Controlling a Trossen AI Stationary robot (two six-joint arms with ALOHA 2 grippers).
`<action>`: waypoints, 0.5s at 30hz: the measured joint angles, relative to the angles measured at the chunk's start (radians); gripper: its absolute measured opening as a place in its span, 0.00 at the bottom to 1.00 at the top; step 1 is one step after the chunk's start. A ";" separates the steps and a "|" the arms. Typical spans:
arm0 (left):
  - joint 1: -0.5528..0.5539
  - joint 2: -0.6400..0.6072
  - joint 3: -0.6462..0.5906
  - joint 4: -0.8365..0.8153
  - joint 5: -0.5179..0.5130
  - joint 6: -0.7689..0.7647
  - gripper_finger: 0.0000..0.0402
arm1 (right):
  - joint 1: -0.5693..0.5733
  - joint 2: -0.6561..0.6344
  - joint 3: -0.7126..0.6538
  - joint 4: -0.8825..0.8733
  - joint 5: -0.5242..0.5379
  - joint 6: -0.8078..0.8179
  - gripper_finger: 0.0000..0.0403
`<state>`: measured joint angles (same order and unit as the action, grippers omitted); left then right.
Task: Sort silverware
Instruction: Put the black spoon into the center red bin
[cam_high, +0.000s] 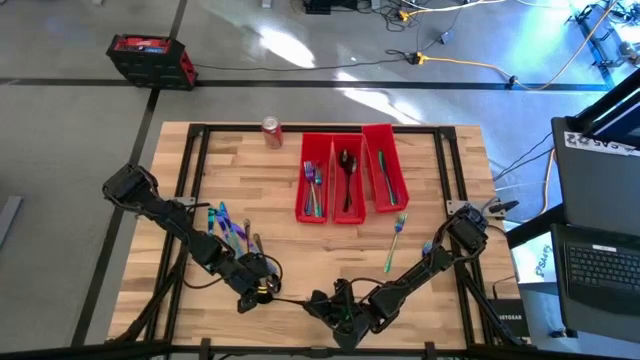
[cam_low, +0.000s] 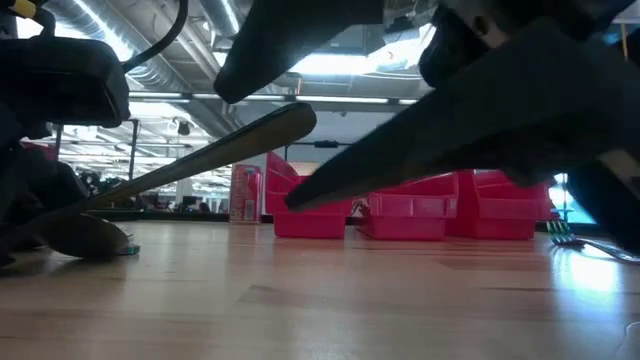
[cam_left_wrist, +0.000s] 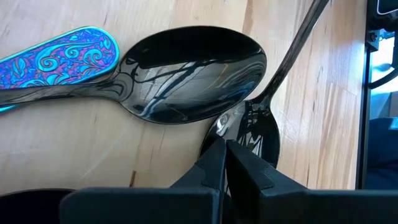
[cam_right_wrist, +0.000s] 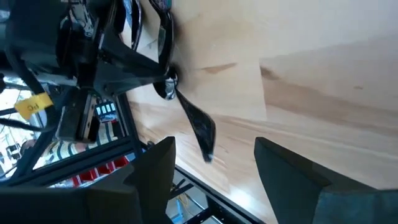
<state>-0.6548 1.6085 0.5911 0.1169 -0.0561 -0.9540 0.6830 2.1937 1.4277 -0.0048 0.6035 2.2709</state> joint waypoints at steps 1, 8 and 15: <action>0.000 0.000 0.000 0.000 0.000 0.000 0.00 | -0.005 0.000 0.000 -0.001 -0.007 -0.002 0.51; 0.000 0.000 0.000 0.000 -0.011 0.000 0.00 | -0.024 0.000 0.000 -0.004 -0.063 -0.032 0.51; 0.000 0.001 0.000 0.000 -0.011 0.008 0.00 | -0.032 0.000 0.000 0.002 -0.075 -0.042 0.51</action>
<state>-0.6552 1.6093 0.5911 0.1165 -0.0666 -0.9457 0.6510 2.1937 1.4277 -0.0025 0.5288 2.2292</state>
